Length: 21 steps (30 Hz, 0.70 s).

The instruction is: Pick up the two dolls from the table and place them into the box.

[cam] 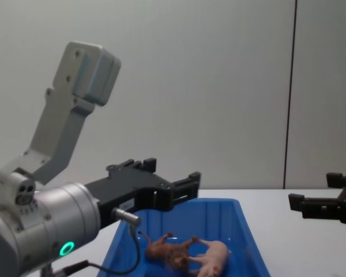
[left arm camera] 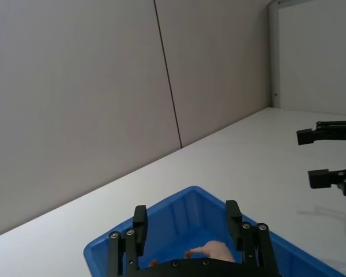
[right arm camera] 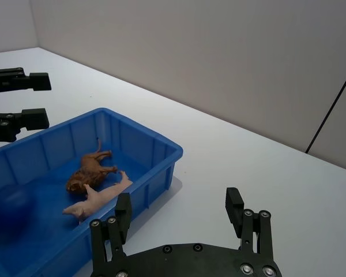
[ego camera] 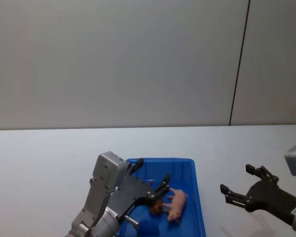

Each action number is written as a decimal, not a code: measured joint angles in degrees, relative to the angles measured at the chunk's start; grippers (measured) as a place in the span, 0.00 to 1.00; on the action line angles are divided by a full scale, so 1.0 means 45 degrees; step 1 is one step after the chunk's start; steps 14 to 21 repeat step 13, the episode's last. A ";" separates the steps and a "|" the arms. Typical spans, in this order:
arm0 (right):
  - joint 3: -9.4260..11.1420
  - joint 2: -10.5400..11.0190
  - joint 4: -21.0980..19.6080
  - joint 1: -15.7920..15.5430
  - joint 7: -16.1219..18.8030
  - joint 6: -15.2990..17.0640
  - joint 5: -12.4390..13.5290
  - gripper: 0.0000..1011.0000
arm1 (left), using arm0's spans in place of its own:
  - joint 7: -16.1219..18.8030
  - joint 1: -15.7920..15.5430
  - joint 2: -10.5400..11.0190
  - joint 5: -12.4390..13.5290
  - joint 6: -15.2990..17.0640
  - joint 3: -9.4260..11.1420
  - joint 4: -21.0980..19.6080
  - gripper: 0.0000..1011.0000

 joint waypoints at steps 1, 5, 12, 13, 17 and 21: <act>-0.0001 0.0000 0.0000 0.0001 0.0001 -0.0001 0.0000 0.99 | -0.0062 -0.0025 -0.0021 0.0000 -0.0031 0.0004 0.0021 0.82; 0.0000 0.0000 0.0000 0.0001 0.0001 0.0000 0.0000 0.99 | -0.0316 -0.0095 -0.0056 -0.0032 -0.0244 -0.0011 0.0081 0.94; -0.0001 0.0000 0.0000 0.0001 0.0001 0.0000 0.0000 0.99 | -0.0584 -0.0057 0.0104 -0.0203 -0.0707 -0.0169 0.0031 0.99; 0.0000 0.0000 0.0000 0.0001 0.0000 0.0000 0.0000 0.99 | -0.0601 -0.0051 0.0122 -0.0221 -0.0740 -0.0184 0.0017 0.99; 0.0000 0.0000 0.0000 0.0001 0.0000 0.0000 0.0000 0.99 | -0.0601 -0.0051 0.0122 -0.0221 -0.0740 -0.0184 0.0017 0.99; 0.0000 0.0000 0.0000 0.0001 0.0000 0.0000 0.0000 0.99 | -0.0601 -0.0051 0.0122 -0.0221 -0.0740 -0.0184 0.0017 0.99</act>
